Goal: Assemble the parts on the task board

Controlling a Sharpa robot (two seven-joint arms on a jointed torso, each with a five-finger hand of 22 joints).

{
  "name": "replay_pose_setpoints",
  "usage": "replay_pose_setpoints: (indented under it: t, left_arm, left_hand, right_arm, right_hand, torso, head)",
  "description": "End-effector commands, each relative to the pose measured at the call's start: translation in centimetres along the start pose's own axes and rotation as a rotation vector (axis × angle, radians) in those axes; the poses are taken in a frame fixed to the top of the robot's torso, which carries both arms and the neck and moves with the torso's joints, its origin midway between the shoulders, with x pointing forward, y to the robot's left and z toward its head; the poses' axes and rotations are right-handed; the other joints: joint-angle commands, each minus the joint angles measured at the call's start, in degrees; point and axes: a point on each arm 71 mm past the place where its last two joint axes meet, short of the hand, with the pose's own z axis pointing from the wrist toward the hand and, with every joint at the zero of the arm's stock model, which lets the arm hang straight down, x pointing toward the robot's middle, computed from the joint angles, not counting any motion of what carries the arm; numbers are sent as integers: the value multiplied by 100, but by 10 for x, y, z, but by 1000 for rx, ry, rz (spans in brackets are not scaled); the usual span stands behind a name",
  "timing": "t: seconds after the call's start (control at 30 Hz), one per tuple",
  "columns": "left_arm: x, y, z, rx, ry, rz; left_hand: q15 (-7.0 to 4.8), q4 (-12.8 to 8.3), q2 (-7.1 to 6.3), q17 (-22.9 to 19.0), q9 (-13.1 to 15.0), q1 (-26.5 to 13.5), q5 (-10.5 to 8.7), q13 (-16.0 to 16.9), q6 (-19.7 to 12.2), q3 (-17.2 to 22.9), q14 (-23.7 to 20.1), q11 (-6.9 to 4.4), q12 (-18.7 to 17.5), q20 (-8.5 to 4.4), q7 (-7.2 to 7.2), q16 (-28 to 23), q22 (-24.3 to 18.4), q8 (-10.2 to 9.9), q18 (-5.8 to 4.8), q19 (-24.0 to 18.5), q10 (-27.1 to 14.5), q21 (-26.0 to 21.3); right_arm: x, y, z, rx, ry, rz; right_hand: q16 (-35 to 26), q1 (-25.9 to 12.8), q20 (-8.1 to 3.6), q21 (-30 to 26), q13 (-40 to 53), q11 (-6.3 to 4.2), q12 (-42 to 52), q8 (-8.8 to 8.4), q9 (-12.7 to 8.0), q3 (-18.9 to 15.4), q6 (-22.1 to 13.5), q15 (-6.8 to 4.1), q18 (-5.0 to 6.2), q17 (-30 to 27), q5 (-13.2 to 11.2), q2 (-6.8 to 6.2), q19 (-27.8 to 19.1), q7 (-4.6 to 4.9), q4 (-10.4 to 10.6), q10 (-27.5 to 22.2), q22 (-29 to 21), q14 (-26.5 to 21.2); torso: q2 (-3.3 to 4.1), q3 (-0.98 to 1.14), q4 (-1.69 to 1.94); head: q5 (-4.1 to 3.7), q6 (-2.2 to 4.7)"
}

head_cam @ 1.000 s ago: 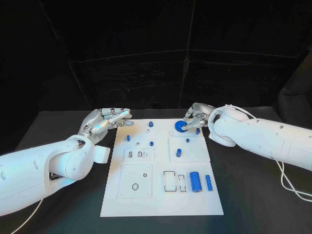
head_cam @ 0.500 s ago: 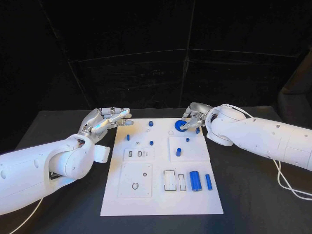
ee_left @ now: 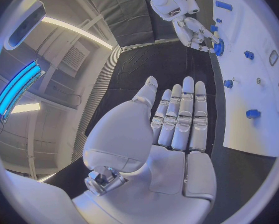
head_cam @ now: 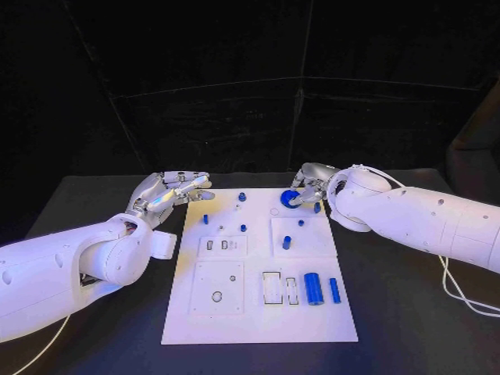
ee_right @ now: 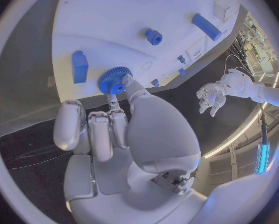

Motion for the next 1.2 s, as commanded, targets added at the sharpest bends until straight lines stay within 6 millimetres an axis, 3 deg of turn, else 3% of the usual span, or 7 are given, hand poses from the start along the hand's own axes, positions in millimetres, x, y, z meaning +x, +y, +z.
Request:
replay_pose_setpoints:
  t: [0.03,0.3,0.6,0.7,0.93,1.2]
  left_arm:
    - [2,-1,1,2,14,-10]
    - [2,-1,0,0,15,-11]
    - [2,-1,0,-1,16,-12]
    - [2,-1,0,-1,17,-12]
    - [2,-1,0,-1,17,-12]
    - [3,-1,1,0,17,-11]
  left_hand:
    - [14,-26,43,6,-8,-24,-15,-5,9,-2,44,25,-24,17,6,-35,-5,-25,43,41,14,-24]
    - [14,-26,43,6,-8,-24,-15,-5,9,-2,44,25,-24,17,6,-35,-5,-25,43,41,14,-24]
    - [14,-30,45,7,-8,-22,-16,-6,9,0,45,25,-28,17,7,-38,-6,-27,43,42,14,-26]
    - [14,-38,45,8,-8,-18,-17,-6,7,3,45,27,-34,17,10,-44,-8,-32,43,44,12,-28]
    - [14,-38,45,8,-8,-18,-17,-6,7,3,45,27,-34,17,10,-44,-8,-32,43,44,12,-28]
    - [14,-38,45,8,-8,-18,-17,-6,7,3,45,27,-34,17,10,-44,-8,-32,43,44,12,-28]
  right_arm:
    - [-1,1,0,-4,-19,-60]
    - [-5,11,-4,-58,-107,-39]
    - [-4,44,-13,-172,-172,-24]
    - [-2,59,-13,-210,-183,-38]
    - [9,93,-9,-278,-187,-87]
    - [28,113,-3,-291,-119,-118]
  right_hand:
    - [40,84,-2,28,779,-33,56,50,6,155,125,16,-119,864,-41,68,55,-15,-53,240,23,493]
    - [48,14,-36,57,945,-96,183,153,24,381,398,-31,-128,885,-62,153,85,-97,-86,334,82,496]
    - [43,-150,-68,74,937,-117,168,120,0,496,434,-58,-136,869,-45,106,99,-115,-65,329,114,492]
    - [43,-165,-69,76,929,-116,160,110,-4,510,427,-59,-137,870,-44,95,102,-113,-67,324,119,492]
    - [40,-184,-72,75,920,-115,149,85,-12,557,412,-59,-137,862,-39,78,99,-110,-79,317,117,490]
    - [36,-211,-71,75,914,-109,140,55,-20,596,391,-55,-138,851,-44,53,98,-100,-90,312,118,488]
  torso:
    - [0,0,-6]
    - [-2,1,0]
    - [-5,-15,15]
    - [-1,-7,19]
    - [-1,0,14]
    - [6,1,4]
  head:
    - [0,-2]
    - [6,0]
    - [18,10]
    - [47,15]
    - [98,0]
    - [160,-32]
